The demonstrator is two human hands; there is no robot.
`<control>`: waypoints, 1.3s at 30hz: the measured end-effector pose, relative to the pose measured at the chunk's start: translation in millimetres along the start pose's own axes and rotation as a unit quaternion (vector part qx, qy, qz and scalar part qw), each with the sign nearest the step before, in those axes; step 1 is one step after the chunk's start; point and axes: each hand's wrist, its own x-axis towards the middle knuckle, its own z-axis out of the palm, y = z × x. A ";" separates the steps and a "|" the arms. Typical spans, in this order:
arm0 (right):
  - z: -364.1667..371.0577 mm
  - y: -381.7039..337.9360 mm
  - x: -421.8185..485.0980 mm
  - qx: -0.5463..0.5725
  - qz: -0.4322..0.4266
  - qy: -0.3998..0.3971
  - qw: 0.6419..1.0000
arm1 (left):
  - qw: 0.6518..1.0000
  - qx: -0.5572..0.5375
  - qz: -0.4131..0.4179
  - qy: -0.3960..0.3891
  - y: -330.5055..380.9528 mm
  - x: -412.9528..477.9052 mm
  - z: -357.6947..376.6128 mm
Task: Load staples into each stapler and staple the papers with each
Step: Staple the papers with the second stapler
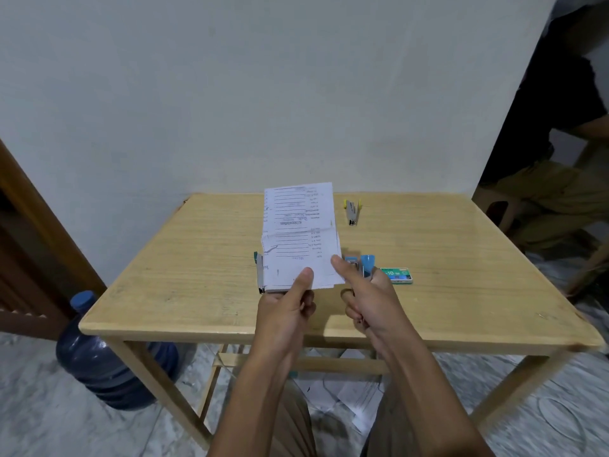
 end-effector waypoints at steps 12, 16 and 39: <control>8.0 -8.4 31.8 -0.116 -0.003 0.046 0.992 | 0.967 0.209 0.071 0.125 49.1 74.9 -39.0; 7.3 -15.1 46.5 -0.173 0.001 0.042 0.984 | 0.939 0.275 0.090 0.186 76.1 144.1 -58.2; 39.3 6.6 213.7 -0.615 -0.082 0.034 0.784 | 0.629 0.749 0.159 0.134 40.4 212.8 -107.0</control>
